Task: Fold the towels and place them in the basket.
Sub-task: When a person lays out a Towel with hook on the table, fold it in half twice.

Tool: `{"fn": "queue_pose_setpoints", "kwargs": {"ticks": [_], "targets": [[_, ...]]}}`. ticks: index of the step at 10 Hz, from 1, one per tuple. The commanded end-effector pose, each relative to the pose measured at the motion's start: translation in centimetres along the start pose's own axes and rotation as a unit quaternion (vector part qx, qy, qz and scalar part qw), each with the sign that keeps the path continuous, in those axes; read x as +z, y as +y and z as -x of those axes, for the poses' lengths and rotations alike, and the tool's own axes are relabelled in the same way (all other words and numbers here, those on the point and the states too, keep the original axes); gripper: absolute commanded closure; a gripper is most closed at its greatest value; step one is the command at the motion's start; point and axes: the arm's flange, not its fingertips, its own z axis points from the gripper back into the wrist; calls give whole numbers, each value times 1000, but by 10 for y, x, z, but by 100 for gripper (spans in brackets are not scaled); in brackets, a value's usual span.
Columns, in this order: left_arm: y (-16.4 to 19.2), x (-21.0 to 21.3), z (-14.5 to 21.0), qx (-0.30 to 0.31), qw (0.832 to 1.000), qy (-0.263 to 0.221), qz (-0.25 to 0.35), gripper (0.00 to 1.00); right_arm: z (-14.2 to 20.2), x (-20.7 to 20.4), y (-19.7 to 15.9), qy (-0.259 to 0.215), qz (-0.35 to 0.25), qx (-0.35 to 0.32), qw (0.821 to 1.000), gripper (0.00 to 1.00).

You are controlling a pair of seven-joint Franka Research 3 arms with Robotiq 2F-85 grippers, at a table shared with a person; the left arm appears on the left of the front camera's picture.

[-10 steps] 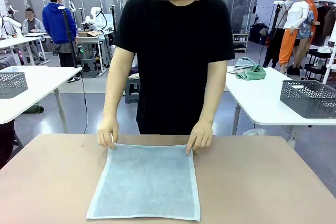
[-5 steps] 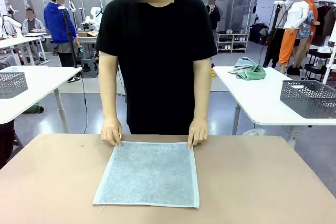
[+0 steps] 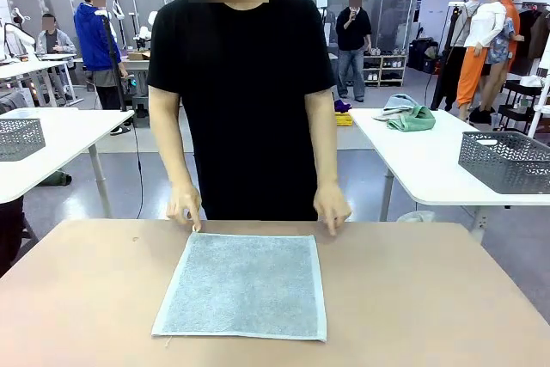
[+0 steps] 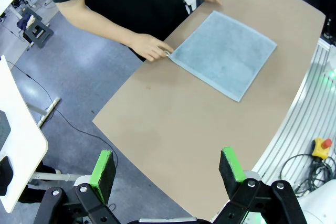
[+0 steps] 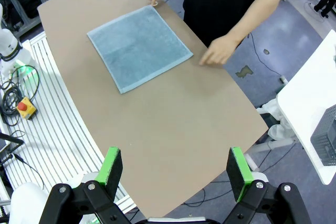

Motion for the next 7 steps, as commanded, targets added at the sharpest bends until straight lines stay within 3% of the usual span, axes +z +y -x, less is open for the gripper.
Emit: {"fn": "queue_pose_setpoints", "kwargs": {"ticks": [1, 4, 7], "targets": [[-1, 0, -3, -5, 1000, -6, 1, 0, 2, -2, 0, -4, -4, 6, 1000, 0], [-7, -19, -5, -19, 1000, -5, 2, 0, -8, -21, -3, 16, -20, 12, 1000, 0], [-25, -80, -24, -60, 998, 23, 20, 0, -26, -78, 0, 55, -53, 40, 996, 0]]}}
